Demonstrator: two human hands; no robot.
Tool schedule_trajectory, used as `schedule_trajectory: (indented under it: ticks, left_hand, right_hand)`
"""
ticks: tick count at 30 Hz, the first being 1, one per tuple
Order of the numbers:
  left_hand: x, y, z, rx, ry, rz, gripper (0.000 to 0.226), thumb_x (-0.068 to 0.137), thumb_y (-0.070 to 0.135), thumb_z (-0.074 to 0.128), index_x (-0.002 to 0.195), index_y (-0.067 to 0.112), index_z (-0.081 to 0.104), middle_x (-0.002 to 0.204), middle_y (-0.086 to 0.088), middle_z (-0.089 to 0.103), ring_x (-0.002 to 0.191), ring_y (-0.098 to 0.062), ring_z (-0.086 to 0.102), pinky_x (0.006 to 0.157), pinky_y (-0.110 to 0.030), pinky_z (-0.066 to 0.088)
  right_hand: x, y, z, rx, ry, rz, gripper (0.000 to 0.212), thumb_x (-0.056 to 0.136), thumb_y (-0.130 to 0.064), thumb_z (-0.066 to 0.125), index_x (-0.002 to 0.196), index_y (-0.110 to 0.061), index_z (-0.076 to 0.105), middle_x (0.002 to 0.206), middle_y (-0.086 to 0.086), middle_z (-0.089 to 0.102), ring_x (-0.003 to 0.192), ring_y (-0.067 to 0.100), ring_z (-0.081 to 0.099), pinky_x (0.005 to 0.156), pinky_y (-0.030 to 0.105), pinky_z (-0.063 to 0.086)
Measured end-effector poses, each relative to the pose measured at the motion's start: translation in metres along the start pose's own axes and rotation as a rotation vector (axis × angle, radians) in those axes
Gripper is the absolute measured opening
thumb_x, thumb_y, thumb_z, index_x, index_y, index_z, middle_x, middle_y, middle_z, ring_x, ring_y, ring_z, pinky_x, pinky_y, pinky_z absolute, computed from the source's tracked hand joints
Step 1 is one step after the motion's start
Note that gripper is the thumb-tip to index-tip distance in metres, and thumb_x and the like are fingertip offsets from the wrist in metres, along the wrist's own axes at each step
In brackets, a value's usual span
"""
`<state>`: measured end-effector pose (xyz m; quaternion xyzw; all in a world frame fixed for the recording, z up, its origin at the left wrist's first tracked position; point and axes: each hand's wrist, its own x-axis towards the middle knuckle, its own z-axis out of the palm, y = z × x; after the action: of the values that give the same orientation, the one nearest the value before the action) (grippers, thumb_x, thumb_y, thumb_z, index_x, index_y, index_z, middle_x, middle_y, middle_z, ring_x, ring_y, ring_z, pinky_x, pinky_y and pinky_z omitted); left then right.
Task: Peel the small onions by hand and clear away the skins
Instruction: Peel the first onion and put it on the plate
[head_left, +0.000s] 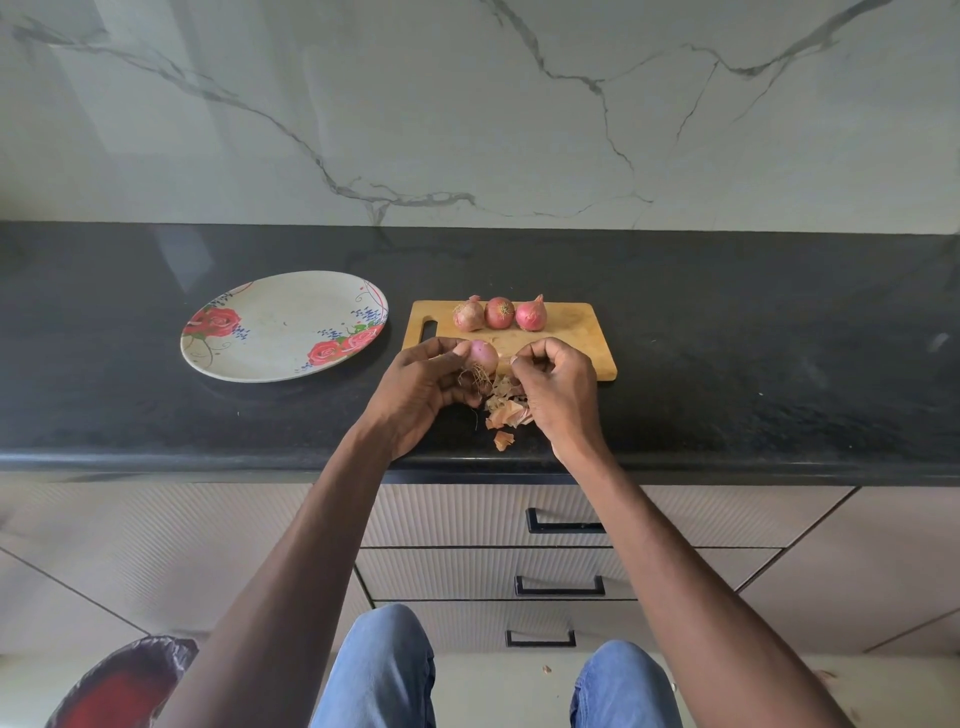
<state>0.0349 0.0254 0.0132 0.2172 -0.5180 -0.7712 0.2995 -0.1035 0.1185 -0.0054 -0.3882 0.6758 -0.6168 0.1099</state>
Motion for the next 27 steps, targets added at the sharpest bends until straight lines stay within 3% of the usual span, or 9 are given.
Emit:
schedule_trajectory:
  ticks: [4,8,14,20,23,27]
  left_hand:
    - [-0.0001,-0.0011,-0.0019,-0.01,-0.022,0.013,0.03,0.09,0.009,0.066,0.117,0.0,0.058,0.103,-0.016,0.072,0.091,-0.022,0.071,0.075,-0.032,0.061]
    - [-0.0025,0.0008,0.0,0.011,-0.034,0.008,0.036,0.083,0.013,0.07,0.115,0.001,0.061,0.099,-0.011,0.074,0.088,-0.019,0.071,0.074,-0.03,0.06]
    - [-0.0031,-0.0004,0.0005,0.073,-0.012,0.018,0.016,0.093,0.011,0.064,0.107,0.004,0.064,0.095,-0.011,0.074,0.084,-0.017,0.069,0.067,-0.027,0.057]
    - [-0.0037,-0.0004,0.0003,0.057,0.003,0.031,0.02,0.094,0.014,0.063,0.11,0.002,0.063,0.097,-0.012,0.072,0.083,-0.018,0.067,0.064,-0.027,0.056]
    - [-0.0027,-0.0007,-0.0001,0.019,0.014,0.03,0.025,0.092,0.01,0.065,0.115,0.0,0.061,0.101,-0.014,0.072,0.086,-0.02,0.067,0.069,-0.029,0.057]
    - [-0.0024,-0.0014,-0.0027,-0.014,-0.011,0.029,0.035,0.09,0.003,0.066,0.123,-0.003,0.057,0.112,-0.02,0.069,0.099,-0.026,0.068,0.081,-0.033,0.059]
  right_hand:
    - [-0.0025,-0.0012,-0.0012,-0.08,0.017,-0.191,0.018,0.086,-0.003,0.075,0.102,-0.009,0.076,0.099,-0.002,0.074,0.094,0.007,0.068,0.086,0.025,0.057]
    - [-0.006,-0.0036,-0.0007,-0.028,-0.015,-0.269,0.022,0.084,-0.011,0.08,0.105,-0.006,0.078,0.103,0.0,0.074,0.1,0.005,0.067,0.088,0.016,0.052]
    - [-0.0054,-0.0022,-0.0001,-0.051,-0.013,-0.291,0.011,0.085,-0.005,0.077,0.096,-0.003,0.078,0.094,0.002,0.072,0.09,0.009,0.067,0.084,0.018,0.053]
    - [-0.0072,-0.0058,0.0039,-0.245,-0.003,-0.277,0.009,0.089,0.0,0.07,0.087,-0.008,0.066,0.091,-0.002,0.063,0.078,0.001,0.054,0.073,0.002,0.039]
    - [-0.0043,-0.0024,0.003,-0.282,0.012,-0.185,0.016,0.089,0.002,0.067,0.084,-0.012,0.061,0.089,0.0,0.062,0.077,0.004,0.054,0.068,0.006,0.041]
    - [-0.0012,-0.001,0.0018,-0.297,0.025,-0.162,0.021,0.083,0.011,0.063,0.088,-0.007,0.071,0.093,0.002,0.069,0.084,0.009,0.061,0.074,0.008,0.047]
